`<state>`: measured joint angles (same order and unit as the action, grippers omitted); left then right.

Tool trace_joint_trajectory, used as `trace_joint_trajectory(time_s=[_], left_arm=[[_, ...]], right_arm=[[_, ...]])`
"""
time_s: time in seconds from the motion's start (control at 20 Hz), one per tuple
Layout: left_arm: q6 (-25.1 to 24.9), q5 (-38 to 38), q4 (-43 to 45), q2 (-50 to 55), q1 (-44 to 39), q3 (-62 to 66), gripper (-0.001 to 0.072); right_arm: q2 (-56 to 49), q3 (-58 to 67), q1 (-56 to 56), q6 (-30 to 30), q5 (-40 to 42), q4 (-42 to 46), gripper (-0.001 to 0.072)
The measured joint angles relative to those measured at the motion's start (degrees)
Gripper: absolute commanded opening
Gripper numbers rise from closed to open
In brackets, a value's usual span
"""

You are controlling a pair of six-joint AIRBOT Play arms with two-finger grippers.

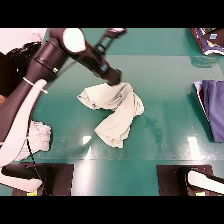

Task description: Fold the shirts.

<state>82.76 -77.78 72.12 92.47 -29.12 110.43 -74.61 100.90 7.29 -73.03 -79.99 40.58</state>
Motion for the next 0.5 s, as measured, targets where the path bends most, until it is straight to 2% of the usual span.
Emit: trace_joint_trajectory(time_s=[0.3, 0.5], left_arm=[[2.4, -0.4, -1.2, 3.8, 16.6, -2.0, 0.0543], [2.8, 1.3, -5.1, 6.6, 22.0, -10.8, 0.0543]], right_arm=[[0.0, -0.6, 0.0, 0.0, -0.2, 0.0, 0.0023], [0.0, -0.7, 0.0, 0.0, -0.8, 0.0, 0.0023]])
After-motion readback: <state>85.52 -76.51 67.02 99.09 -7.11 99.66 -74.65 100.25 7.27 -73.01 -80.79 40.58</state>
